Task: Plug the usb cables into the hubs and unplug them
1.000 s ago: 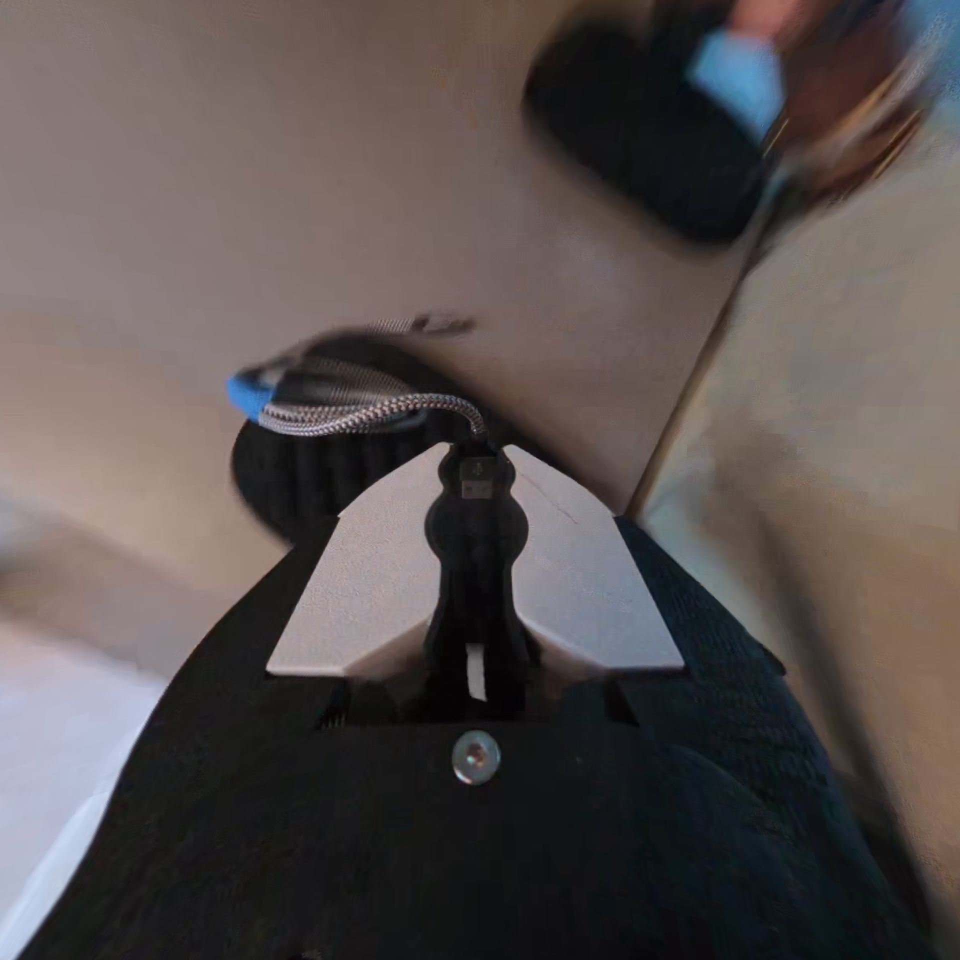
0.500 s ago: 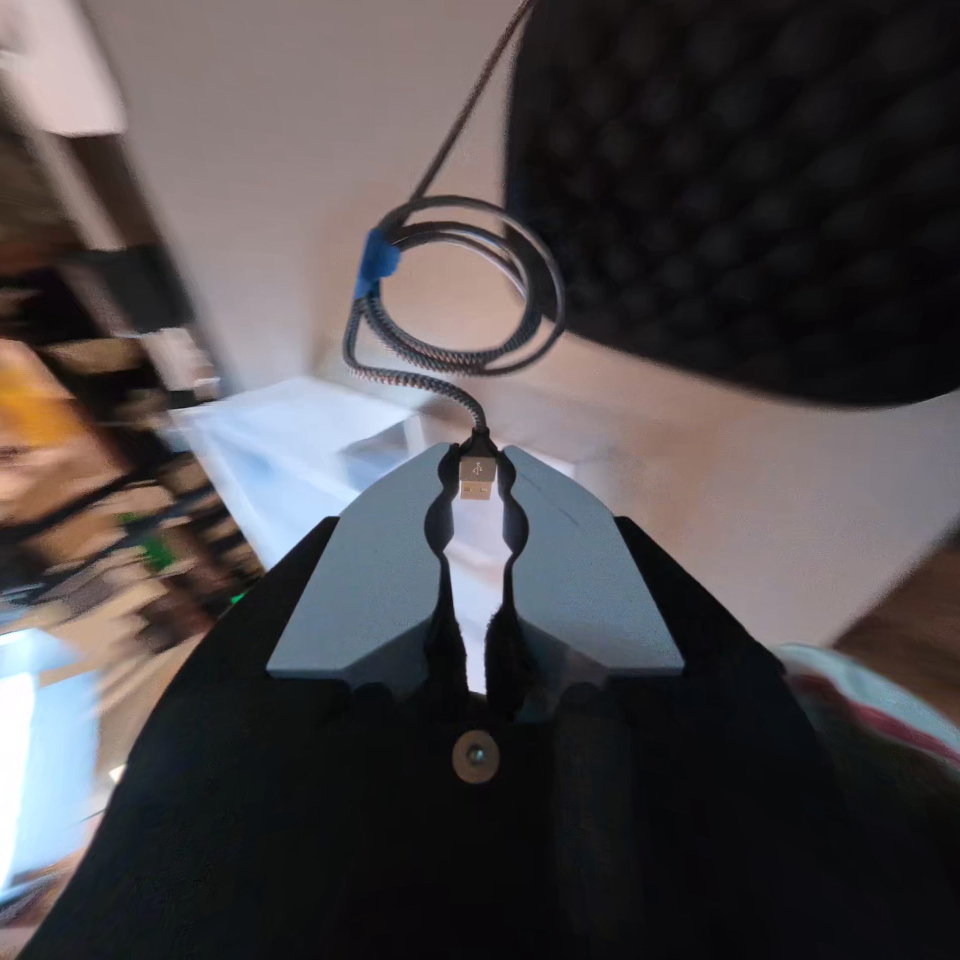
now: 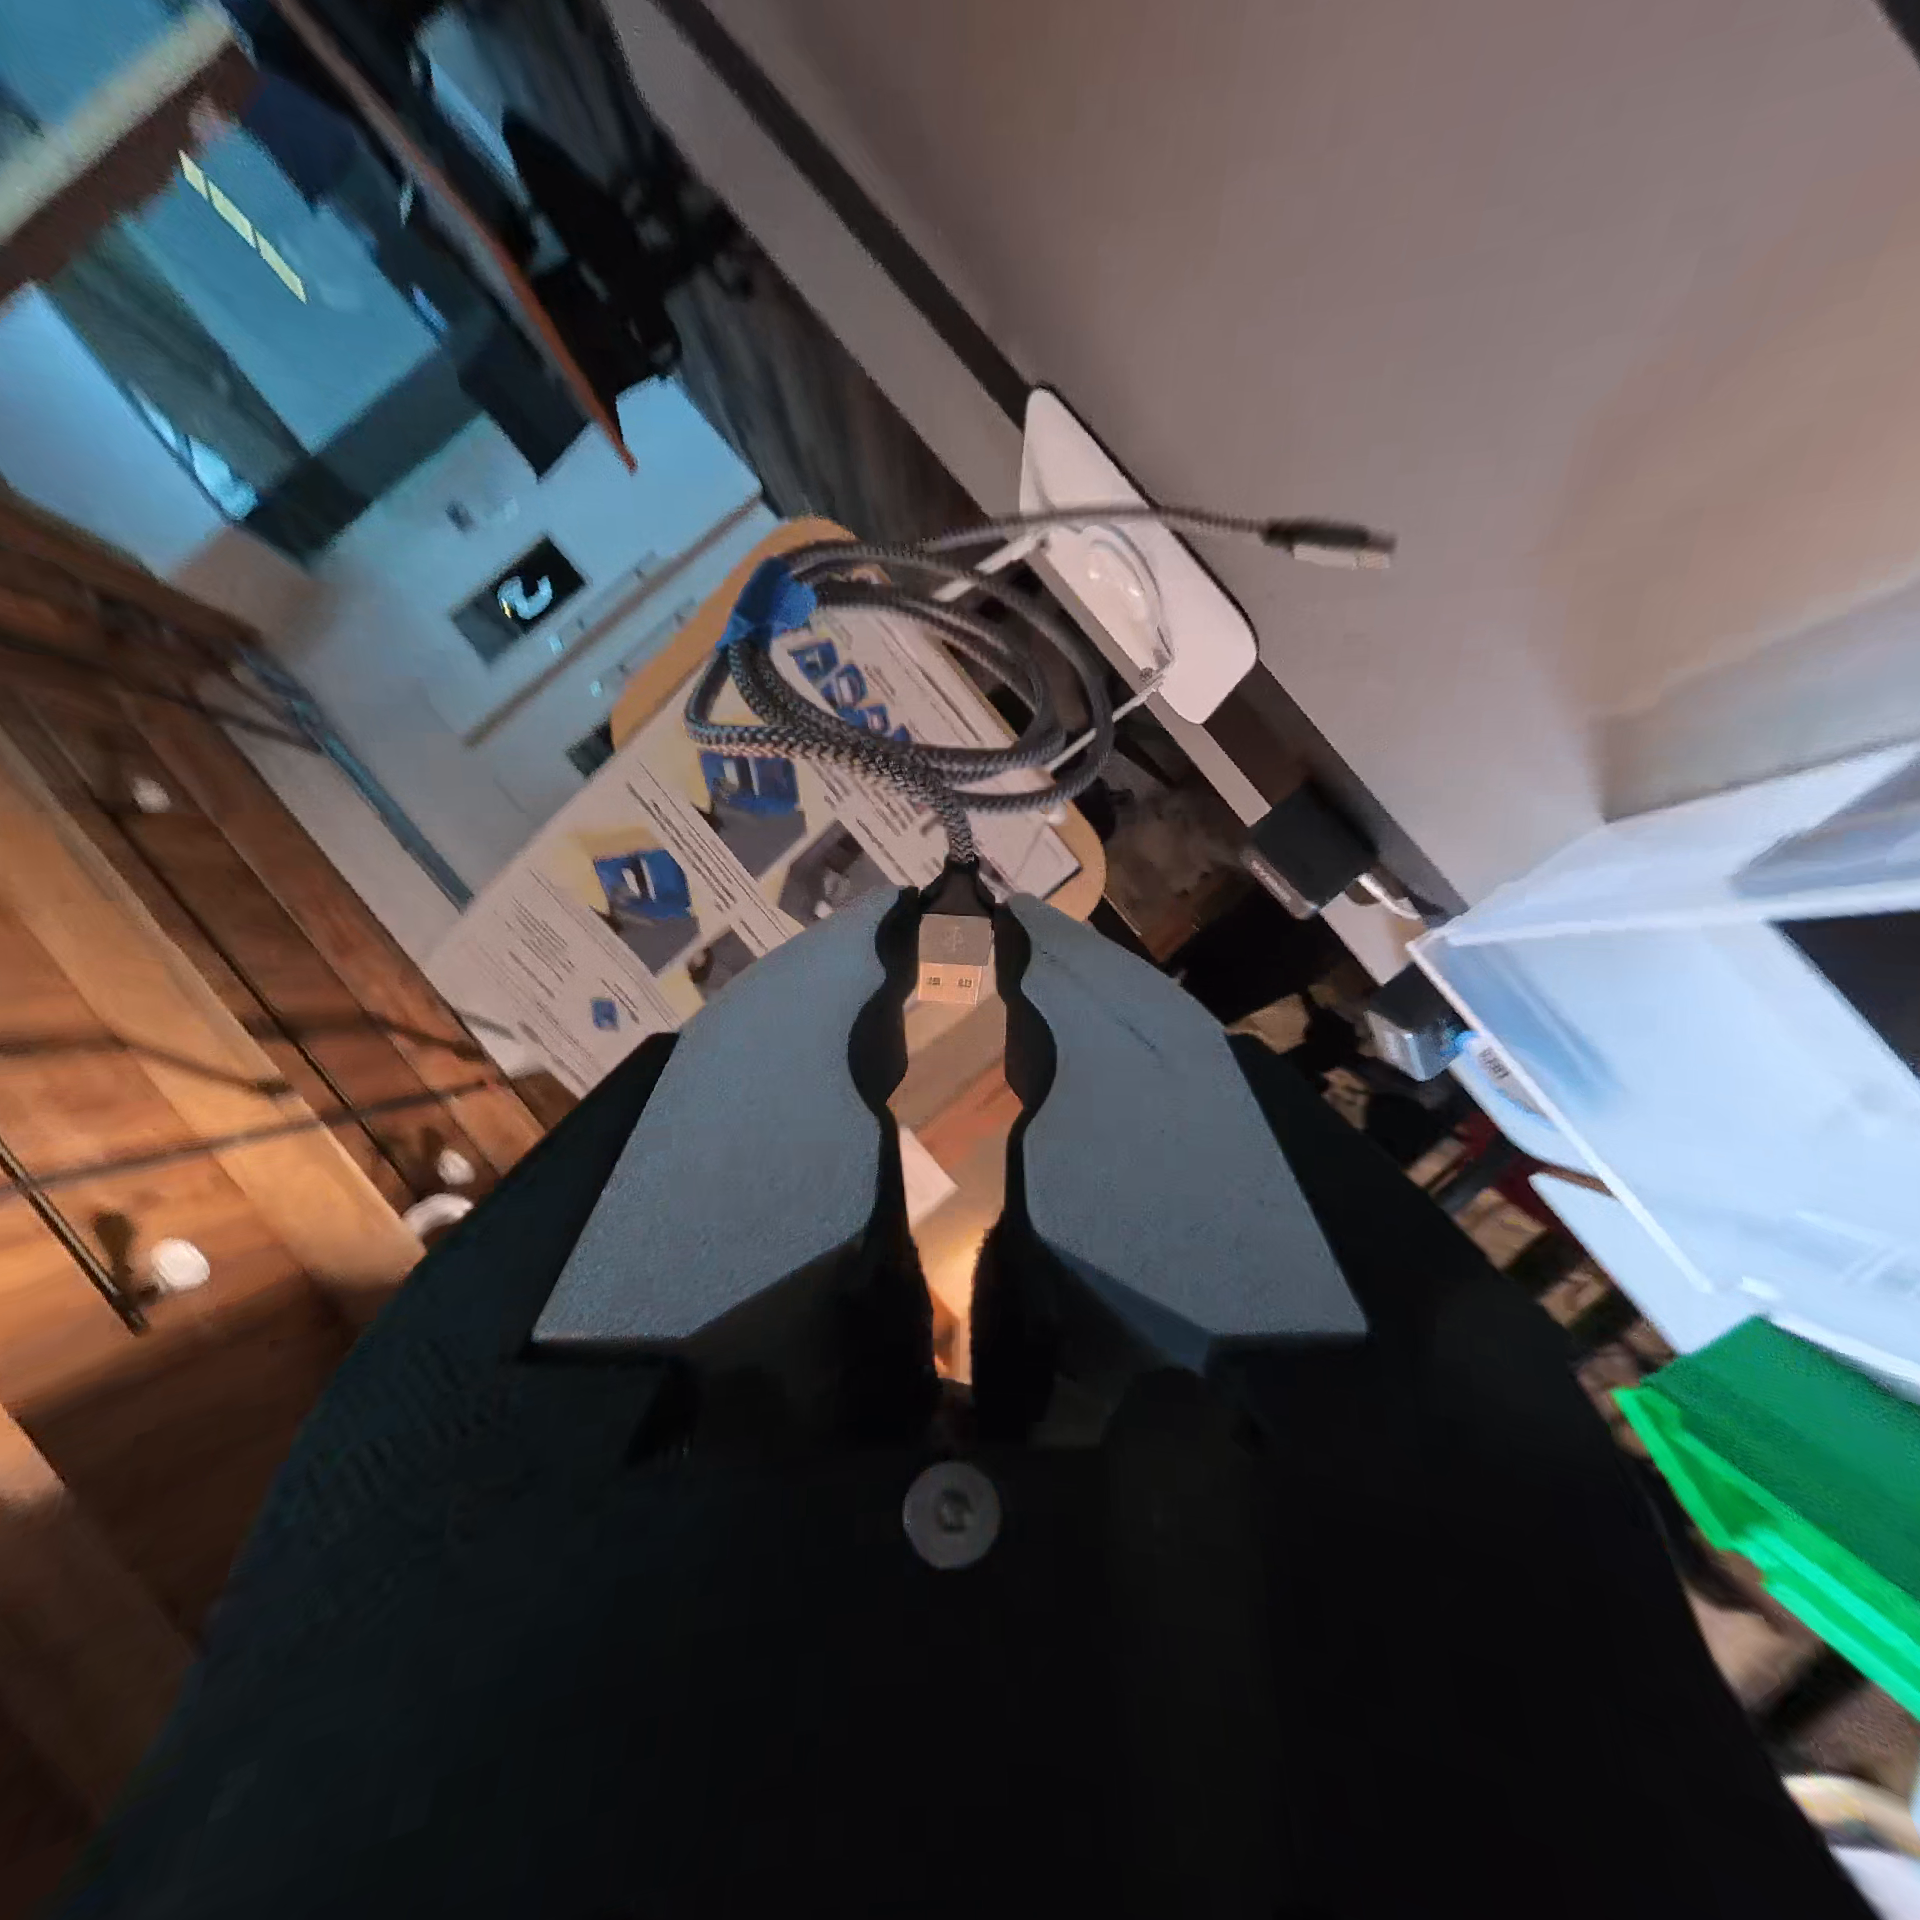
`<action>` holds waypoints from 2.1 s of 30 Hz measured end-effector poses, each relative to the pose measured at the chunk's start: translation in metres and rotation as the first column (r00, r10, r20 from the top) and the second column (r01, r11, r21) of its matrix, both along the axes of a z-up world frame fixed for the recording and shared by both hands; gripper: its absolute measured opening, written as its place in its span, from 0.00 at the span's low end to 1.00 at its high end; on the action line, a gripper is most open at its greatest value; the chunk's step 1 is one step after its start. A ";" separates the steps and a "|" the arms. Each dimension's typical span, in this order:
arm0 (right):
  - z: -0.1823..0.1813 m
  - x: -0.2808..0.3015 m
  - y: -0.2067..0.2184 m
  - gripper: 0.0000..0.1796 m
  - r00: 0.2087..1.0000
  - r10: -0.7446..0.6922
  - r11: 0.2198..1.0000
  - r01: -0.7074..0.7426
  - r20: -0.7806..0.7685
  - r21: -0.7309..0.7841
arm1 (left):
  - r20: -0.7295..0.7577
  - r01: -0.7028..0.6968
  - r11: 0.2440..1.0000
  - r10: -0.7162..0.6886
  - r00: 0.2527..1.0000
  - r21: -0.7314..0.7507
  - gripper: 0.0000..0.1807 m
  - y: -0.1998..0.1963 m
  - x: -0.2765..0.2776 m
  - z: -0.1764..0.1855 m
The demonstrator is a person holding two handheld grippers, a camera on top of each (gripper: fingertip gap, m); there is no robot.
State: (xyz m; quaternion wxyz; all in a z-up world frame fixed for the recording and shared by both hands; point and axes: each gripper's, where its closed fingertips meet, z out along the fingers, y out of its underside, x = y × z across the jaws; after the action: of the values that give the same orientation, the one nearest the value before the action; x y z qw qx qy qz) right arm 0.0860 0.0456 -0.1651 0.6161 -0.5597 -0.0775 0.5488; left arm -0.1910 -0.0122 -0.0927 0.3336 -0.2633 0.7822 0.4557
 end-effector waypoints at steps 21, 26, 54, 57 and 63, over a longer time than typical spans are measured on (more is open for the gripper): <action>0.003 0.011 -0.005 0.14 1.000 -0.024 1.000 0.024 0.011 0.016 | -0.180 0.033 0.707 -0.224 0.958 -0.707 0.11 -0.052 0.016 -0.237; -0.002 0.002 -0.001 0.14 1.000 0.017 1.000 -0.017 0.016 0.004 | 0.004 -0.150 0.500 0.294 0.956 -0.853 0.27 -0.062 0.011 -0.227; -0.030 -0.004 0.023 0.14 0.995 0.099 0.992 -0.096 0.028 -0.085 | 0.224 0.052 0.323 0.754 -0.617 -0.945 0.16 -0.059 0.025 -0.233; -0.031 -0.007 0.023 0.14 0.994 0.108 0.991 -0.104 0.035 -0.085 | 0.322 -0.053 0.358 0.755 -0.572 -0.932 0.09 -0.055 0.023 -0.236; -0.030 -0.013 0.016 0.14 0.985 0.161 0.986 -0.158 0.057 -0.055 | 0.481 -0.045 0.488 0.833 -0.274 -0.872 0.08 -0.045 0.041 -0.200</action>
State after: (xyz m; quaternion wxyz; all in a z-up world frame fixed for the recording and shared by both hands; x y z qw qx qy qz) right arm 0.0732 0.0616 -0.1950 0.5533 -0.5834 -0.1273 0.5808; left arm -0.1501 -0.0569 -0.2928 0.4443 -0.8709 0.2084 -0.0261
